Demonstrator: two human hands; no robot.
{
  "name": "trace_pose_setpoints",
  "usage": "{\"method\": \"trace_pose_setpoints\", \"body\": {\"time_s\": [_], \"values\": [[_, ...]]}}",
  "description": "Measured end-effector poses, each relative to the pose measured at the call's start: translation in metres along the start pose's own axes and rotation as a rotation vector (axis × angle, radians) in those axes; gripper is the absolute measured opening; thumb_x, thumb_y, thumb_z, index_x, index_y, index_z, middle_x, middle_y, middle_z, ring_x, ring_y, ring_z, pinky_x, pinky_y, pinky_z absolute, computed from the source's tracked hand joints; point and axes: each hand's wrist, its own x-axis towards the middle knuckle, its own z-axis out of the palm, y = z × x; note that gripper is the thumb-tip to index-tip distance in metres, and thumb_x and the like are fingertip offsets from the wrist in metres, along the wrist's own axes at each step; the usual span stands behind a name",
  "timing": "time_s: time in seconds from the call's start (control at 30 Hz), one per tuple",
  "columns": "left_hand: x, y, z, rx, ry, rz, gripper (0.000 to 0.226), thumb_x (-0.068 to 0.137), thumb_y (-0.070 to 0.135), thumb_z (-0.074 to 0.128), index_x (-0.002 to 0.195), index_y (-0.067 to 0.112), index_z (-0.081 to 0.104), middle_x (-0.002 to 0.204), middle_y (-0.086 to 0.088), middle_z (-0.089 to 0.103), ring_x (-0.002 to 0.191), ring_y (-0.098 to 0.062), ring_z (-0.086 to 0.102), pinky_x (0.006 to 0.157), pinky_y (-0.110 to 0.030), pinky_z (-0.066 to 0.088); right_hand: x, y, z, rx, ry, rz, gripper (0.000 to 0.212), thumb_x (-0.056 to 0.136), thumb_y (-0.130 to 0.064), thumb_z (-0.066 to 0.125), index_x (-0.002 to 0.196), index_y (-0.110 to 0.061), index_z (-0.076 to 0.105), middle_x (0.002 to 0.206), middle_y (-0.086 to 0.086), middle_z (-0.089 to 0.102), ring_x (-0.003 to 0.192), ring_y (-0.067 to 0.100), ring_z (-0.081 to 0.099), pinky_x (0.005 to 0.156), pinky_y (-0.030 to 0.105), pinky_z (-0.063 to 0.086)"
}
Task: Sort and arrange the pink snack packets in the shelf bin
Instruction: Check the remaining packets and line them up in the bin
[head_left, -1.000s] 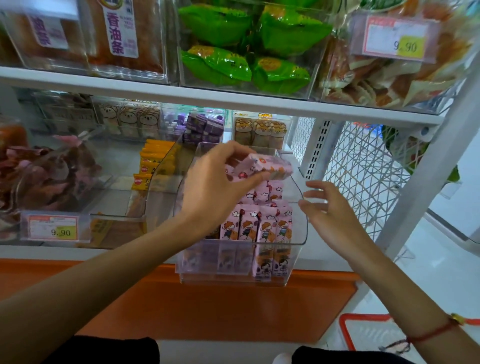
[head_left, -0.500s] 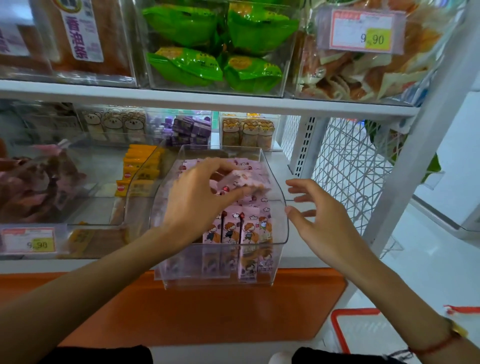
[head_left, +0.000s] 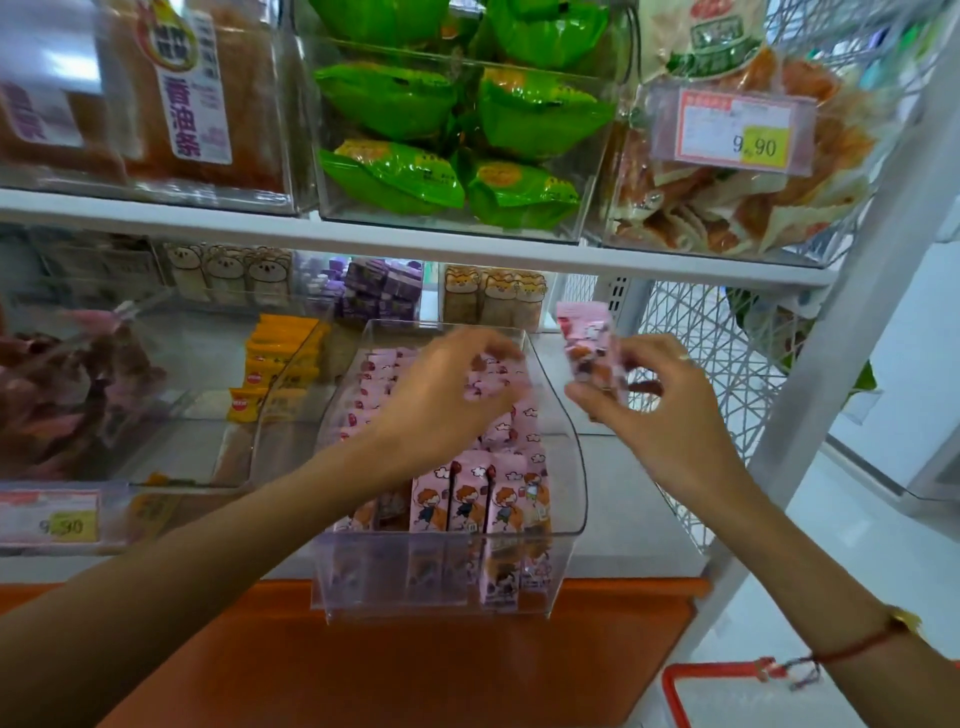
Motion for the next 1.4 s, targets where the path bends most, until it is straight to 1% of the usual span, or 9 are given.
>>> {"method": "trace_pose_setpoints", "body": {"time_s": [0.13, 0.3, 0.53, 0.67, 0.8, 0.9, 1.07, 1.27, 1.4], "values": [[0.018, -0.02, 0.029, 0.495, -0.261, 0.005, 0.028, 0.097, 0.03, 0.045, 0.119, 0.028, 0.062, 0.127, 0.0, 0.053, 0.123, -0.017, 0.038, 0.1, -0.035, 0.037, -0.014, 0.015, -0.005, 0.174, 0.086, 0.149, 0.021, 0.074, -0.034, 0.076, 0.09, -0.027, 0.064, 0.093, -0.003, 0.067, 0.086, 0.012, 0.063, 0.067, 0.015, 0.051], [0.022, -0.025, 0.042, 0.686, -0.388, 0.03, 0.042, 0.098, 0.042, 0.034, 0.129, 0.027, 0.057, 0.127, -0.001, 0.046, 0.12, -0.019, 0.033, 0.097, -0.038, 0.031, -0.017, 0.021, -0.01, 0.406, 0.194, 0.278, 0.05, 0.066, -0.042, 0.077, 0.108, -0.028, 0.051, 0.1, -0.007, 0.067, 0.09, 0.003, 0.067, 0.076, 0.019, 0.052], [0.003, -0.017, 0.032, 0.457, -0.278, 0.112, 0.032, 0.097, 0.04, 0.04, 0.116, 0.03, 0.064, 0.128, 0.007, 0.05, 0.121, -0.011, 0.031, 0.097, -0.033, 0.028, -0.004, 0.013, -0.003, 0.5, 0.156, 0.234, 0.049, 0.066, -0.03, 0.081, 0.105, -0.021, 0.053, 0.105, -0.002, 0.066, 0.091, 0.003, 0.067, 0.069, 0.01, 0.049], [-0.015, -0.016, 0.028, 0.424, -0.286, 0.138, 0.033, 0.097, 0.034, 0.041, 0.125, 0.033, 0.057, 0.126, 0.012, 0.057, 0.111, -0.006, 0.041, 0.094, -0.029, 0.034, 0.011, 0.001, 0.011, 0.446, 0.093, 0.145, 0.063, 0.074, -0.018, 0.079, 0.12, -0.03, 0.037, 0.101, -0.006, 0.061, 0.087, 0.007, 0.067, 0.073, 0.018, 0.054], [-0.024, -0.019, 0.027, 0.38, -0.272, 0.139, 0.035, 0.097, 0.032, 0.041, 0.129, 0.033, 0.054, 0.121, 0.012, 0.058, 0.102, -0.003, 0.039, 0.082, -0.024, 0.028, 0.021, -0.005, 0.028, 0.098, -0.001, -0.033, 0.068, 0.076, -0.019, 0.079, 0.121, -0.038, 0.032, 0.098, -0.02, 0.055, 0.087, 0.008, 0.065, 0.077, 0.033, 0.057], [-0.026, -0.02, 0.027, 0.331, -0.25, 0.156, 0.037, 0.096, 0.031, 0.036, 0.126, 0.032, 0.057, 0.119, 0.011, 0.06, 0.097, -0.001, 0.037, 0.077, -0.022, 0.026, 0.027, 0.0, 0.037, -0.118, -0.072, -0.058, 0.062, 0.071, -0.024, 0.082, 0.118, -0.028, 0.041, 0.102, -0.008, 0.062, 0.088, 0.013, 0.064, 0.075, 0.034, 0.056], [-0.026, -0.022, 0.027, 0.291, -0.251, 0.153, 0.034, 0.096, 0.024, 0.042, 0.125, 0.031, 0.058, 0.113, 0.013, 0.062, 0.098, -0.006, 0.043, 0.074, -0.014, 0.028, 0.041, 0.006, 0.039, -0.523, -0.313, 0.013, 0.061, 0.072, -0.039, 0.079, 0.123, -0.019, 0.052, 0.133, 0.006, 0.047, 0.123, 0.023, 0.041, 0.091, 0.032, 0.039], [-0.016, -0.021, 0.024, 0.153, -0.263, 0.022, 0.027, 0.098, 0.022, 0.046, 0.122, 0.027, 0.06, 0.096, 0.006, 0.068, 0.083, -0.019, 0.065, 0.068, -0.027, 0.053, 0.003, -0.002, 0.015, -0.374, -0.312, 0.134, 0.044, 0.09, -0.037, 0.06, 0.129, -0.025, 0.046, 0.126, -0.003, 0.053, 0.088, 0.009, 0.06, 0.087, 0.037, 0.05], [0.006, -0.022, 0.027, 0.195, -0.319, -0.085, 0.033, 0.097, 0.023, 0.049, 0.13, 0.025, 0.054, 0.11, 0.005, 0.067, 0.093, -0.011, 0.064, 0.083, -0.033, 0.054, -0.044, 0.001, 0.014, -0.261, -0.26, 0.145, 0.037, 0.093, -0.039, 0.052, 0.128, -0.029, 0.045, 0.111, -0.014, 0.057, 0.075, -0.005, 0.059, 0.063, 0.016, 0.045]]}}
